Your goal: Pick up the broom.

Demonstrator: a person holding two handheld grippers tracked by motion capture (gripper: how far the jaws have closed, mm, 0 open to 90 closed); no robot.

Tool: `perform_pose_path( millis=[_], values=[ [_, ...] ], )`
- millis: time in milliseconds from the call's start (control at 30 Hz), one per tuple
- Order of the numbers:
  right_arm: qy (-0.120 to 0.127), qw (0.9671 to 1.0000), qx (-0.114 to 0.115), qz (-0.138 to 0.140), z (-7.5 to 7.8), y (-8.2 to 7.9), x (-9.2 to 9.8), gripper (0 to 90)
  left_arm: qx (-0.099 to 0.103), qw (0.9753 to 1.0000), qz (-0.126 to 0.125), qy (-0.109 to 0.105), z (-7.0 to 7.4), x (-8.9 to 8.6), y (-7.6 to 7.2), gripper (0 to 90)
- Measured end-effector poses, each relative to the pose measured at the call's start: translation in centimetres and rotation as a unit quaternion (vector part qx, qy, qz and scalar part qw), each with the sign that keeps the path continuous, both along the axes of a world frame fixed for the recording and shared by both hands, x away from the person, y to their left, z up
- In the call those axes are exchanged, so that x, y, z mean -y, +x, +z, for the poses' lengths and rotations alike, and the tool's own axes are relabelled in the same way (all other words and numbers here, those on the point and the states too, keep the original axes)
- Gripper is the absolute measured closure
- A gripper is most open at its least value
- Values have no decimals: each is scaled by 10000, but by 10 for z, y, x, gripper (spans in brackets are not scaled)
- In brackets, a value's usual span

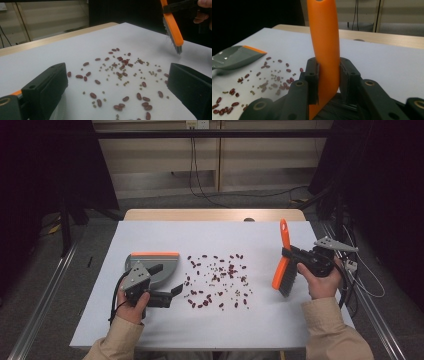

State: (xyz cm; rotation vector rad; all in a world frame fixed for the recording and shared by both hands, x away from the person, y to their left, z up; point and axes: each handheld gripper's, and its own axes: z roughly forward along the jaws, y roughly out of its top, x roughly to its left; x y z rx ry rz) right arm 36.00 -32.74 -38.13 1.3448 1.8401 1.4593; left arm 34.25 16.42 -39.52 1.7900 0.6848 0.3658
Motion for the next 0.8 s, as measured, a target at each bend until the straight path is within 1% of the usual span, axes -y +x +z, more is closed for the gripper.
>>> perform_pose_path(
  millis=[33,67,100,133,167,200,233,267,333,367,400,433,467,500,533,567,600,633,667,700,800],
  values=[
    [0,10000,0,0,0,0,0,714,-6,10000,-16,5,1,2,0,31],
    [91,10000,30,-11,1,0,1,714,27,10000,-34,7,2,5,1,30],
    [169,9998,56,-27,1,0,1,714,13,10000,-49,-15,3,7,1,31],
    [233,9997,52,29,2,1,2,714,-10,10000,-80,-38,4,10,2,30],
    [272,9996,100,-6,3,2,1,714,-26,9999,-94,-53,5,12,3,30],
    [270,9996,100,1,5,3,-1,714,-14,9999,-137,-53,5,15,4,30],
    [276,9995,121,34,6,4,-4,714,-61,9998,-158,-95,6,19,5,30],
    [276,9995,168,39,8,5,-7,714,-71,9998,-189,-79,7,22,7,30],
    [258,9994,212,70,11,8,-14,713,-131,9996,-184,-140,8,32,9,22],
    [260,9993,262,84,14,10,-19,714,-164,9994,-253,-138,9,36,10,24],
    [282,9992,263,137,16,12,-24,714,-170,9992,-314,-172,10,42,12,24],
    [233,9990,330,193,20,16,-35,714,-164,9990,-376,-176,10,47,13,32],
    [205,9989,348,236,22,18,-41,714,-145,9988,-436,-194,10,54,14,35],
    [203,9987,377,263,24,20,-47,714,-140,9987,-465,-165,10,60,16,42],
    [203,9987,377,263,24,20,-47,714,-184,9985,-494,-168,10,67,18,42],
    [198,9986,359,319,25,23,-52,714,-259,9981,-536,-163,10,73,20,49],
    [126,9983,411,389,28,26,-65,713,-342,9975,-588,-191,9,79,22,66],
    [126,9983,411,389,28,26,-65,713,-422,9968,-654,-203,8,84,25,66],
    [96,9978,425,498,30,30,-77,714,-468,9962,-714,-193,6,90,27,100],
    [84,9976,414,554,31,31,-82,714,-508,9959,-731,-160,5,95,29,104],
    [89,9971,431,618,32,34,-93,714,-659,9946,-795,-108,0,108,33,130]
  ],
)
